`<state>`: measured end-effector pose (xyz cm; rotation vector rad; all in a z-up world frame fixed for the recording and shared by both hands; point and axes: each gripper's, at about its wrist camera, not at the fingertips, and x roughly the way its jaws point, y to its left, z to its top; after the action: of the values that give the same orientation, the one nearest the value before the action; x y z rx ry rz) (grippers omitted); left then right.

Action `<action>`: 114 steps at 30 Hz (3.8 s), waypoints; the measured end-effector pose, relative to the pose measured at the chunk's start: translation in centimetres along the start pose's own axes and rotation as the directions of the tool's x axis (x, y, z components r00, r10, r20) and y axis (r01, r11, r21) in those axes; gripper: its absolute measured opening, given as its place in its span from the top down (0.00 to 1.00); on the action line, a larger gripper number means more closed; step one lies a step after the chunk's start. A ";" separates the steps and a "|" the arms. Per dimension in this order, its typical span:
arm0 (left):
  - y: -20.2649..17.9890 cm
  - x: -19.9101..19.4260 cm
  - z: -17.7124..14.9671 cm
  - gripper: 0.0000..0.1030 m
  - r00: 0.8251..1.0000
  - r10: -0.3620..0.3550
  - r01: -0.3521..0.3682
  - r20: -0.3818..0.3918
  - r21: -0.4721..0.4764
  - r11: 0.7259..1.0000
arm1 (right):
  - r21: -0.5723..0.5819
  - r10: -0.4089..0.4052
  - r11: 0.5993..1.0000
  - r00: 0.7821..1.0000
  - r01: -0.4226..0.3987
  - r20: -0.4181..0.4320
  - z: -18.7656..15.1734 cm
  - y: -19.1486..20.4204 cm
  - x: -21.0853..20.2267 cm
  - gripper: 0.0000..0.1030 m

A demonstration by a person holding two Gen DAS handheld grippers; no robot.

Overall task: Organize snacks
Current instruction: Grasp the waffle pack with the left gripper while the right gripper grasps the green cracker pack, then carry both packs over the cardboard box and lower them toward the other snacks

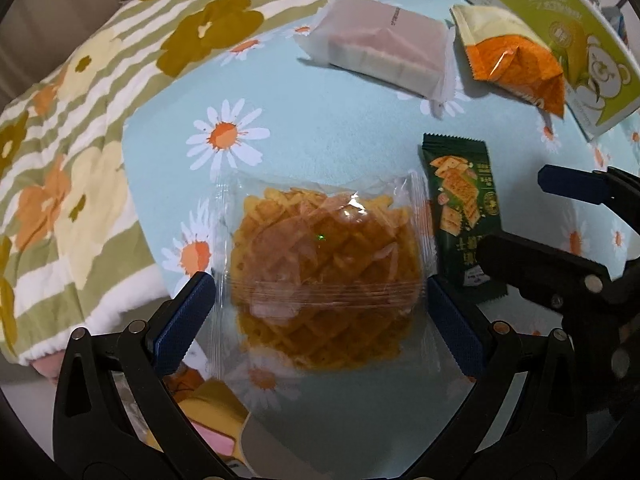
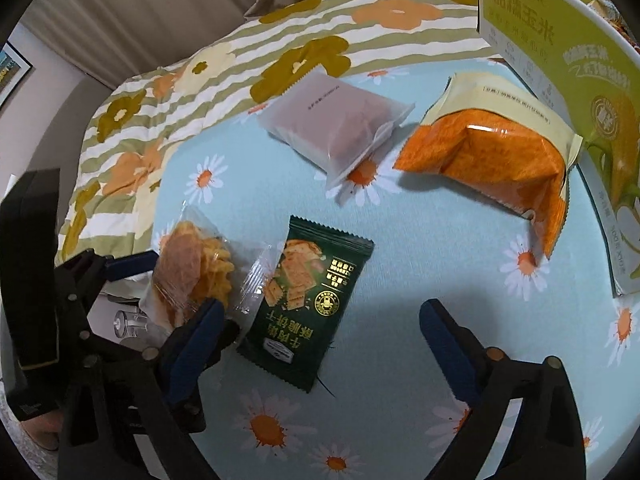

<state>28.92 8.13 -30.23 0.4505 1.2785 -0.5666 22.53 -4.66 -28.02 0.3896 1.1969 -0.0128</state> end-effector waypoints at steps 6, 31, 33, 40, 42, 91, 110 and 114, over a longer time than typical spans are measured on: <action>-0.2 0.3 0.0 0.04 1.000 -0.018 0.018 0.022 0.002 1.000 | 0.010 -0.023 1.000 1.000 0.023 0.003 -0.2 0.0 0.4 0.08; 2.6 -1.3 -1.5 0.26 0.993 0.087 -0.089 0.076 0.029 0.996 | -0.135 -0.115 0.984 0.992 0.120 0.045 0.4 3.6 2.5 0.23; 2.5 -1.4 -1.8 0.26 0.992 0.097 -0.101 0.079 0.040 0.994 | -0.185 -0.156 0.969 0.986 0.164 0.057 0.4 4.3 2.9 0.30; 3.1 -1.6 -2.1 0.26 0.992 0.101 -0.102 0.080 0.013 0.995 | -0.283 -0.182 0.940 0.982 0.191 0.056 0.0 4.7 2.9 0.57; 3.3 -1.7 -2.1 0.26 0.992 0.099 -0.099 0.082 -0.002 0.995 | -0.275 -0.169 0.945 0.984 0.178 0.054 0.0 4.6 2.8 0.57; -24.1 -15.4 21.8 0.26 0.933 0.066 0.020 0.353 -0.235 0.972 | -0.264 0.108 0.964 0.932 -0.014 0.347 14.1 -21.9 -25.3 0.57; -27.4 -11.8 25.9 0.00 0.956 0.037 0.030 0.292 -0.221 0.975 | -0.152 0.092 0.987 0.952 -0.049 0.293 16.0 -29.3 -23.2 0.57; -26.7 -12.1 25.2 0.00 0.955 0.037 0.036 0.293 -0.238 0.971 | -0.146 0.092 0.988 0.957 -0.053 0.276 16.2 -29.5 -22.4 0.57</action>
<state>29.11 -26.29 -12.61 0.1546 1.0419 -0.4512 22.44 -41.45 -11.20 0.2990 0.8953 0.0755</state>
